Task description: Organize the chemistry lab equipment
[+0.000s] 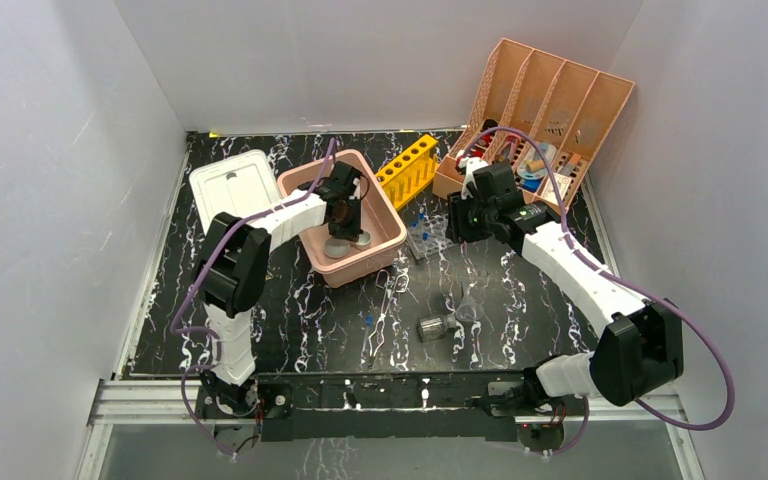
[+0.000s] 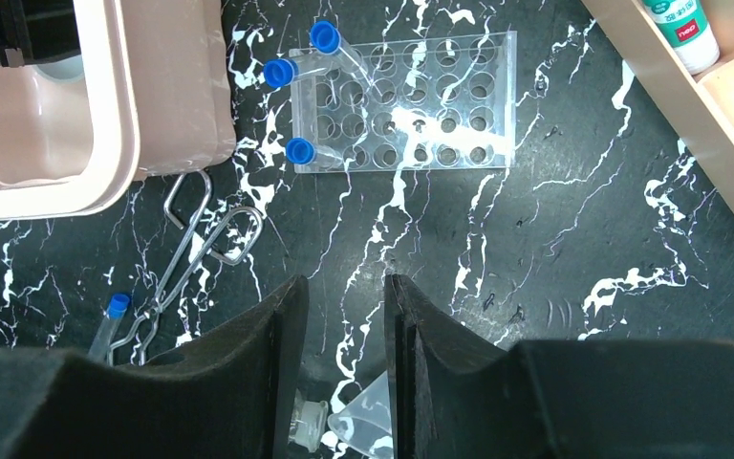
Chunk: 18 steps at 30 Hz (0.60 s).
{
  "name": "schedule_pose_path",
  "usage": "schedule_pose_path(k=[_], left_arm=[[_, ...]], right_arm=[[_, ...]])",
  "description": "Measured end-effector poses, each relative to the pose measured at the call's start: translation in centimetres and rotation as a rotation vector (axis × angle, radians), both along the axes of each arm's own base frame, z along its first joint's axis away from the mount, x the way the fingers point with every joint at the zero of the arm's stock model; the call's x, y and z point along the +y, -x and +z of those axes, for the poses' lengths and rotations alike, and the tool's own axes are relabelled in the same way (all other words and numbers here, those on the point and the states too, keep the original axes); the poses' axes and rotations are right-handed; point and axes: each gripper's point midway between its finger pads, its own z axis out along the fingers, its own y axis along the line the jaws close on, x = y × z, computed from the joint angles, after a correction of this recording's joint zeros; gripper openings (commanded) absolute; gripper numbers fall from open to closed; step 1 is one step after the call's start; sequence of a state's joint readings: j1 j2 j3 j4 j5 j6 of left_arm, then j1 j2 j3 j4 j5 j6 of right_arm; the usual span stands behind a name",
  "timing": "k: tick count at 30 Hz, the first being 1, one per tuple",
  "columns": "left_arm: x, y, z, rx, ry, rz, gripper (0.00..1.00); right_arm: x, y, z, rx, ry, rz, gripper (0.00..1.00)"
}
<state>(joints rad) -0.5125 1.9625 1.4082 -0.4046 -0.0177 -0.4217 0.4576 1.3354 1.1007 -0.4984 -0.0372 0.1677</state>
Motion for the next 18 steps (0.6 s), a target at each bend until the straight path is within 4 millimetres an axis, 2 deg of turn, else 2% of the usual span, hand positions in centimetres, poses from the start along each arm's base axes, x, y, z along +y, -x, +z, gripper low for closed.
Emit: schedule_pose_path(k=[11, 18], left_arm=[[0.1, 0.2, 0.0, 0.006, -0.006, -0.005, 0.31], [0.1, 0.1, 1.0, 0.000, -0.006, -0.016, 0.41]], right_arm=[[-0.2, 0.0, -0.2, 0.003, 0.003, -0.003, 0.46], [-0.3, 0.2, -0.7, 0.014, 0.008, -0.002, 0.46]])
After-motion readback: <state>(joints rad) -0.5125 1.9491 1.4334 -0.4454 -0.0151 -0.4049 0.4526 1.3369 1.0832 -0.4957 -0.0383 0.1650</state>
